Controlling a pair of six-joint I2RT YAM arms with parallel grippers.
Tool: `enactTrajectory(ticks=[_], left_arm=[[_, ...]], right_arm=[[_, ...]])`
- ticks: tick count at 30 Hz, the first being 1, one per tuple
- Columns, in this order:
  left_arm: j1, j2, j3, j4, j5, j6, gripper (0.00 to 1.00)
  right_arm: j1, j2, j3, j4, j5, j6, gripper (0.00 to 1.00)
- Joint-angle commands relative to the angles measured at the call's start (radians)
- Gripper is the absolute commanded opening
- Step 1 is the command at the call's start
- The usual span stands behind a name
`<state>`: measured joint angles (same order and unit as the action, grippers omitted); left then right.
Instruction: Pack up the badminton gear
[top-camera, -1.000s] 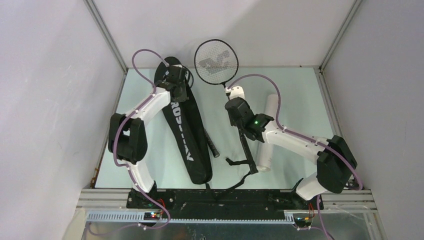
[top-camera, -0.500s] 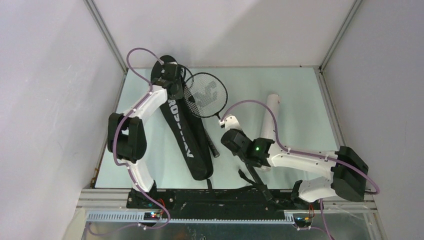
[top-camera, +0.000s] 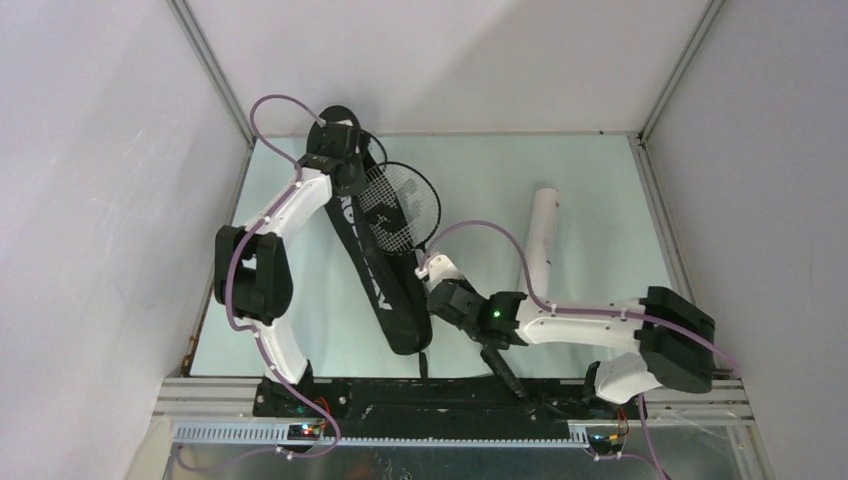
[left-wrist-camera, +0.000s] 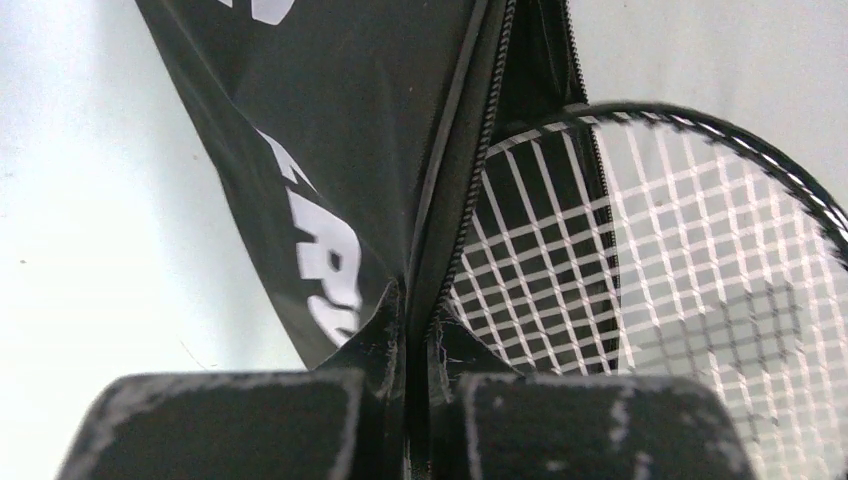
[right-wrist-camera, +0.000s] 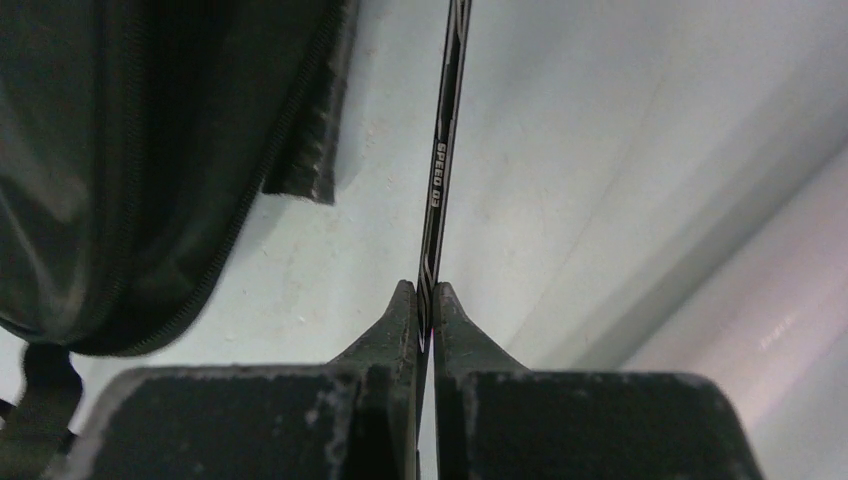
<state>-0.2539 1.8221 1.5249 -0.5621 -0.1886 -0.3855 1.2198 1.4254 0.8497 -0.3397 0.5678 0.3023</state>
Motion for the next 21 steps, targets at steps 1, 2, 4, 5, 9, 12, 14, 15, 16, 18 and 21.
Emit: enactTrajectory(ticks=[1, 2, 4, 5, 9, 12, 14, 15, 16, 18, 21], left_arm=[[-0.01, -0.041, -0.045, 0.072, 0.102, -0.039, 0.0], [-0.012, -0.049, -0.056, 0.085, 0.106, -0.042, 0.0], [-0.012, -0.066, -0.084, 0.108, 0.12, -0.044, 0.0], [-0.012, -0.074, -0.088, 0.11, 0.125, -0.046, 0.0], [-0.019, -0.085, -0.111, 0.124, 0.137, -0.044, 0.0], [-0.027, -0.087, -0.138, 0.15, 0.175, -0.041, 0.0], [-0.033, -0.09, -0.157, 0.158, 0.217, -0.052, 0.0], [-0.038, -0.097, -0.165, 0.162, 0.223, -0.063, 0.0], [-0.045, -0.11, -0.183, 0.169, 0.231, -0.069, 0.0], [-0.054, -0.141, -0.217, 0.188, 0.248, -0.086, 0.0], [-0.061, -0.197, -0.27, 0.232, 0.301, -0.126, 0.0]], right_arm=[[-0.003, 0.091, 0.11, 0.194, -0.09, -0.119, 0.0], [-0.004, 0.127, 0.141, 0.203, -0.114, -0.141, 0.0], [-0.004, 0.175, 0.173, 0.236, -0.141, -0.175, 0.0], [-0.007, 0.188, 0.183, 0.253, -0.146, -0.183, 0.0], [-0.026, 0.24, 0.239, 0.291, -0.197, -0.218, 0.0], [-0.053, 0.267, 0.251, 0.382, -0.267, -0.212, 0.0], [-0.076, 0.289, 0.252, 0.438, -0.279, -0.184, 0.0], [-0.094, 0.305, 0.254, 0.456, -0.266, -0.152, 0.0], [-0.113, 0.315, 0.256, 0.484, -0.256, -0.133, 0.0], [-0.145, 0.339, 0.268, 0.512, -0.233, -0.078, 0.0], [-0.18, 0.369, 0.274, 0.582, -0.246, -0.03, 0.0]])
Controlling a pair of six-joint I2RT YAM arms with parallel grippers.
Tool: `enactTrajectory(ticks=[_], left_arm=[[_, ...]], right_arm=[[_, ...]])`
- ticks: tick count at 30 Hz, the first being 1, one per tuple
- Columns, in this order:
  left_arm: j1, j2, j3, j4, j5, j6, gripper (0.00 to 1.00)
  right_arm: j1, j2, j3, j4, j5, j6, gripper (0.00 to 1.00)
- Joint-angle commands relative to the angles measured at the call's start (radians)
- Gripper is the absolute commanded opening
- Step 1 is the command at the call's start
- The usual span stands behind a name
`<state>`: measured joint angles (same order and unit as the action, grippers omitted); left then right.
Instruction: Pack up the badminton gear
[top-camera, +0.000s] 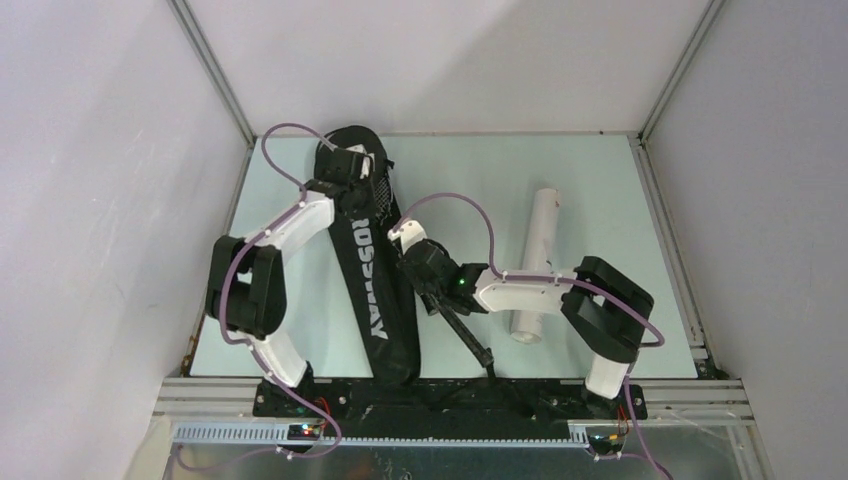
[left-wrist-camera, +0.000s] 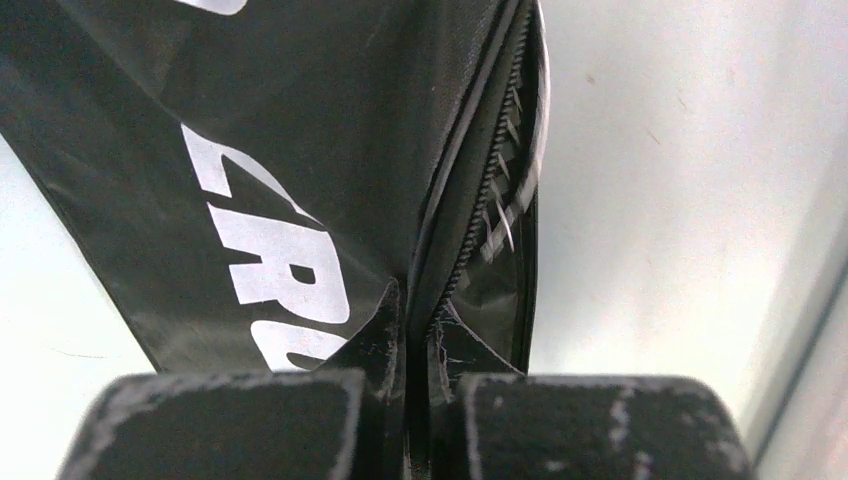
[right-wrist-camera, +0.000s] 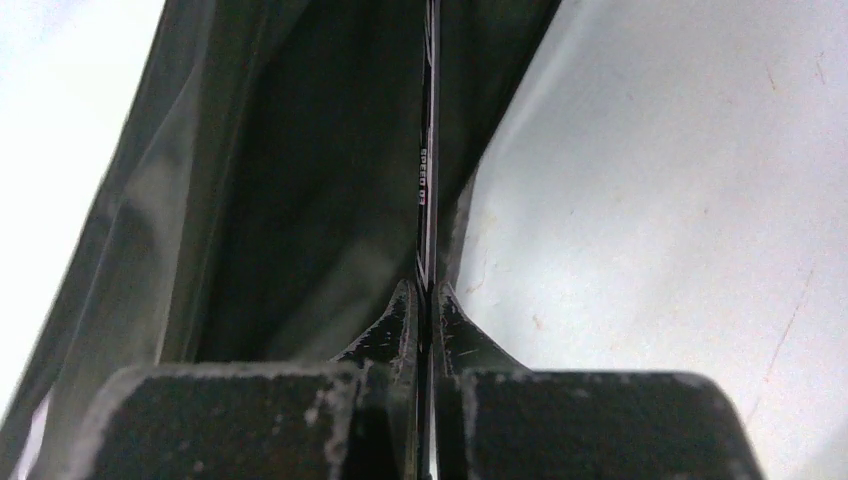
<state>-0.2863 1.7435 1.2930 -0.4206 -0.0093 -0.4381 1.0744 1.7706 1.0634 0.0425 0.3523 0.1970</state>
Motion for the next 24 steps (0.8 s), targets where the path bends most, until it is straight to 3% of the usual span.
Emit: enactTrajectory(ticks=[1, 7, 14, 21, 24], left_arm=[[-0.034, -0.147, -0.069, 0.1, 0.157, -0.081, 0.0], [-0.053, -0.257, -0.185, 0.15, 0.201, -0.142, 0.0], [-0.056, -0.408, -0.268, 0.181, 0.205, -0.151, 0.0], [-0.053, -0.46, -0.32, 0.201, 0.234, -0.16, 0.0], [-0.053, -0.462, -0.325, 0.203, 0.15, -0.171, 0.0]], right_arm=[[-0.049, 0.029, 0.065, 0.204, -0.042, 0.078, 0.0], [-0.108, 0.06, 0.156, 0.216, -0.176, 0.1, 0.0], [-0.145, 0.119, 0.33, 0.078, -0.374, 0.051, 0.0], [-0.163, 0.147, 0.421, -0.109, -0.534, 0.018, 0.0], [-0.17, 0.124, 0.402, -0.14, -0.569, 0.022, 0.11]])
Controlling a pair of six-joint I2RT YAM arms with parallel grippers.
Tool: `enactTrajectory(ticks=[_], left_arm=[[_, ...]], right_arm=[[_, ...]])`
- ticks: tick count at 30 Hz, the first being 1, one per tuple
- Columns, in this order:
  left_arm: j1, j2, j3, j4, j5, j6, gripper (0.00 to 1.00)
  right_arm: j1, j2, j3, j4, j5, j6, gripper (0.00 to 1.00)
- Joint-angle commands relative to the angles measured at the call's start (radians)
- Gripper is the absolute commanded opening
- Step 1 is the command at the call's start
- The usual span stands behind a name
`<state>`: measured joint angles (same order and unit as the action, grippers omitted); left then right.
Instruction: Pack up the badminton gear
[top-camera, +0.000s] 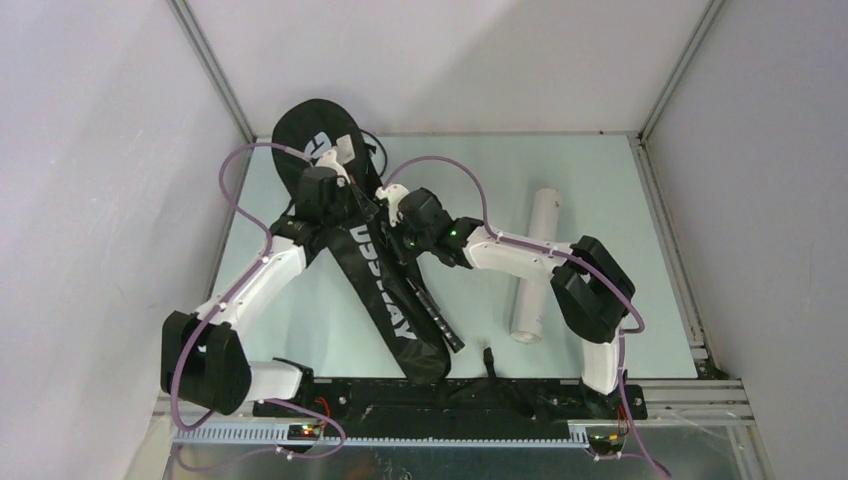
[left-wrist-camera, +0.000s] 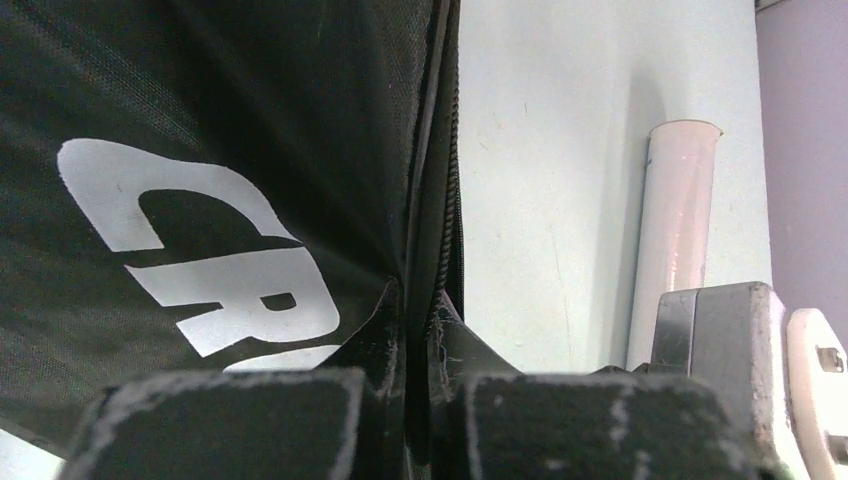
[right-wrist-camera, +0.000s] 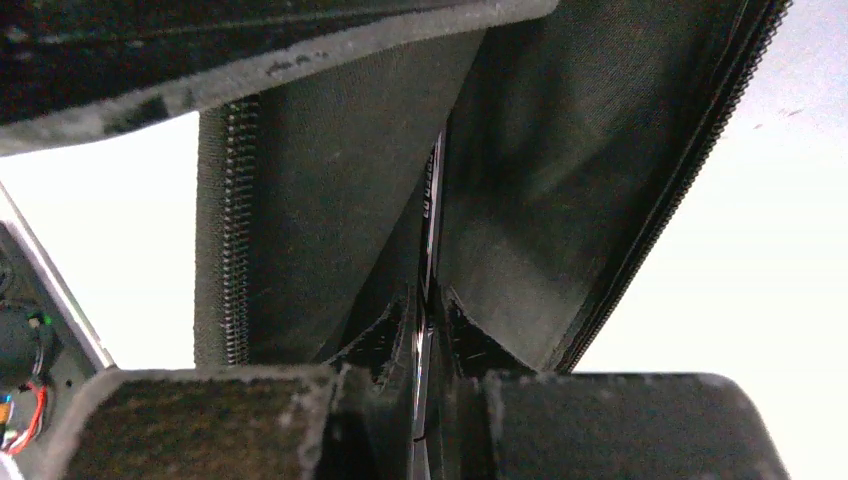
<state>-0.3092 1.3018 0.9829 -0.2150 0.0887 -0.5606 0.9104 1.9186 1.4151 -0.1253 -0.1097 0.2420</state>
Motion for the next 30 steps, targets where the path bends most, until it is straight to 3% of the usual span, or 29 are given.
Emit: enactTrajectory(ticks=[1, 4, 7, 9, 16, 23, 30], left_arm=[[-0.03, -0.021, -0.017, 0.005, 0.013, -0.049, 0.0], [-0.03, -0.018, -0.02, 0.011, -0.065, -0.045, 0.0], [-0.028, -0.017, -0.034, 0.021, -0.142, -0.039, 0.0], [-0.025, -0.017, -0.045, 0.03, -0.17, -0.039, 0.0], [-0.021, -0.022, -0.081, 0.059, -0.173, -0.044, 0.0], [-0.019, -0.023, -0.099, 0.057, -0.171, -0.044, 0.0], [-0.019, -0.034, -0.114, 0.062, -0.176, -0.045, 0.0]], right_arm=[[-0.008, -0.032, 0.035, 0.019, -0.116, -0.026, 0.16], [-0.009, -0.083, 0.002, -0.023, -0.123, -0.054, 0.34], [-0.009, -0.142, -0.047, -0.071, -0.096, -0.071, 0.59], [-0.011, -0.19, -0.09, -0.103, -0.064, -0.073, 0.66], [-0.001, -0.371, -0.279, -0.22, 0.066, 0.001, 0.71], [0.094, -0.525, -0.557, -0.183, -0.055, 0.066, 0.71], [0.195, -0.511, -0.617, -0.178, -0.092, 0.077, 0.65]])
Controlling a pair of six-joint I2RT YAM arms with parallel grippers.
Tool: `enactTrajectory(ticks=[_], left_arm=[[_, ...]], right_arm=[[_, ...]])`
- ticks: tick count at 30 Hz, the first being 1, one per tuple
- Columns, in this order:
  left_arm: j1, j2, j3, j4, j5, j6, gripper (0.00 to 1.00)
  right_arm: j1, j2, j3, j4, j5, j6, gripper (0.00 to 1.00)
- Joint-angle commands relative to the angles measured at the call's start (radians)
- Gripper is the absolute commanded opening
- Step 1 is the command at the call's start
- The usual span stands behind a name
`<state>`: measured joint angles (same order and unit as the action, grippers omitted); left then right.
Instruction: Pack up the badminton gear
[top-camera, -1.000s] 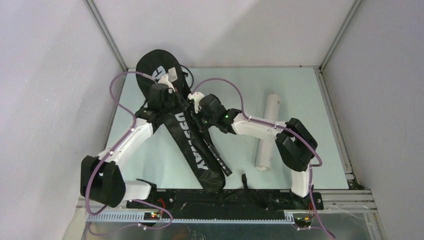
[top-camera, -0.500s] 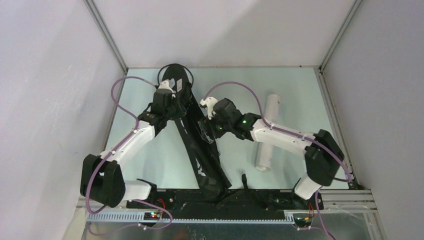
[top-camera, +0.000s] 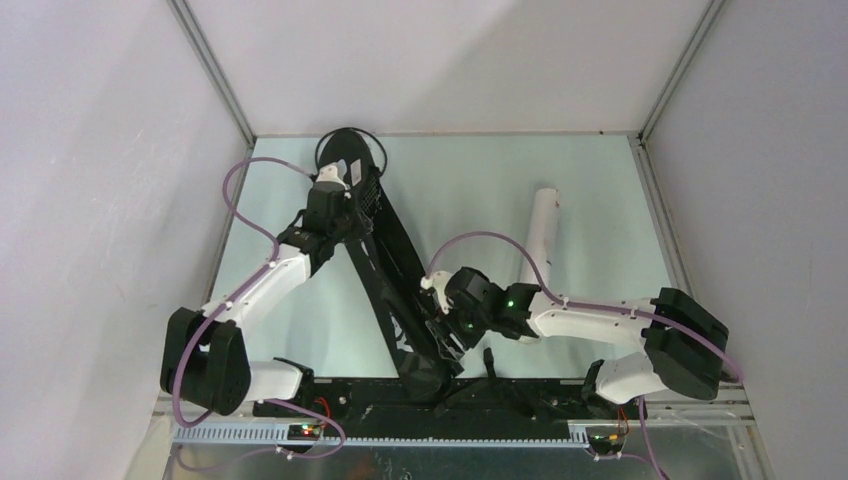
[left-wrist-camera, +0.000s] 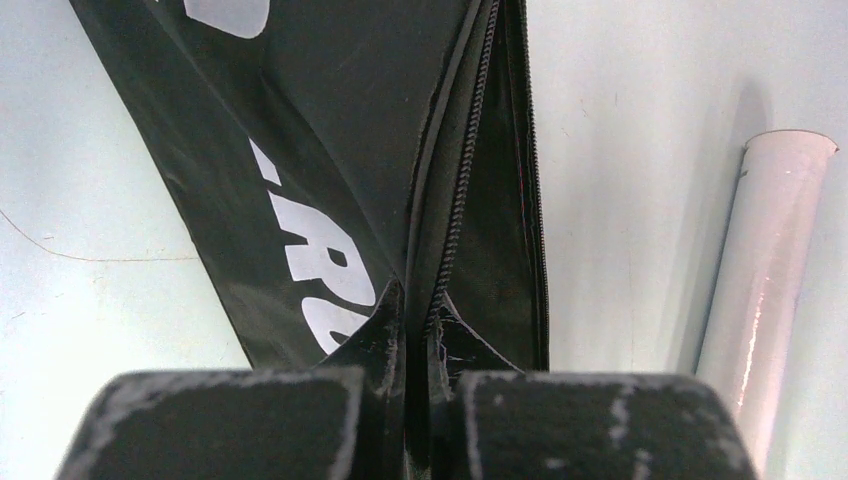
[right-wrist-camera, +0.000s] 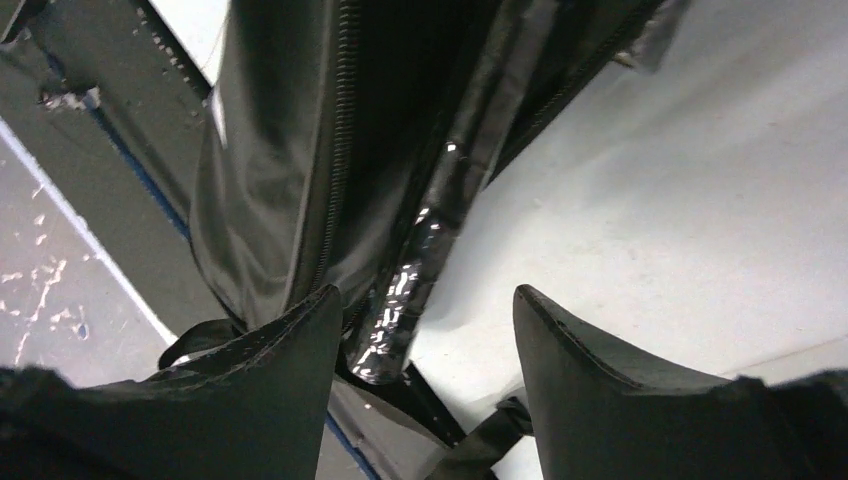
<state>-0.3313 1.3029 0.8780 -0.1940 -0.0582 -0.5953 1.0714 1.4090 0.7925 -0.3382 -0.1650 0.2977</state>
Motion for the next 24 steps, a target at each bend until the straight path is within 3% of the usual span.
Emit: enactTrajectory(ticks=[1, 9, 12, 14, 24], left_arm=[[0.002, -0.035, -0.01, 0.041, -0.031, -0.01, 0.0], [0.002, -0.053, -0.014, 0.045, -0.027, -0.013, 0.0], [0.003, -0.066, -0.021, 0.05, -0.031, -0.018, 0.0], [0.003, -0.071, -0.022, 0.047, -0.043, -0.021, 0.0], [0.003, -0.128, -0.055, 0.024, -0.081, -0.076, 0.0]], right_arm=[[0.039, 0.017, 0.006, 0.039, -0.041, 0.025, 0.65], [0.048, 0.104, 0.007, 0.107, -0.055, 0.075, 0.54], [0.048, 0.102, 0.007, 0.117, -0.035, 0.087, 0.32], [0.045, 0.09, 0.011, 0.12, -0.038, 0.086, 0.22], [0.05, -0.019, 0.061, 0.036, -0.078, 0.097, 0.12]])
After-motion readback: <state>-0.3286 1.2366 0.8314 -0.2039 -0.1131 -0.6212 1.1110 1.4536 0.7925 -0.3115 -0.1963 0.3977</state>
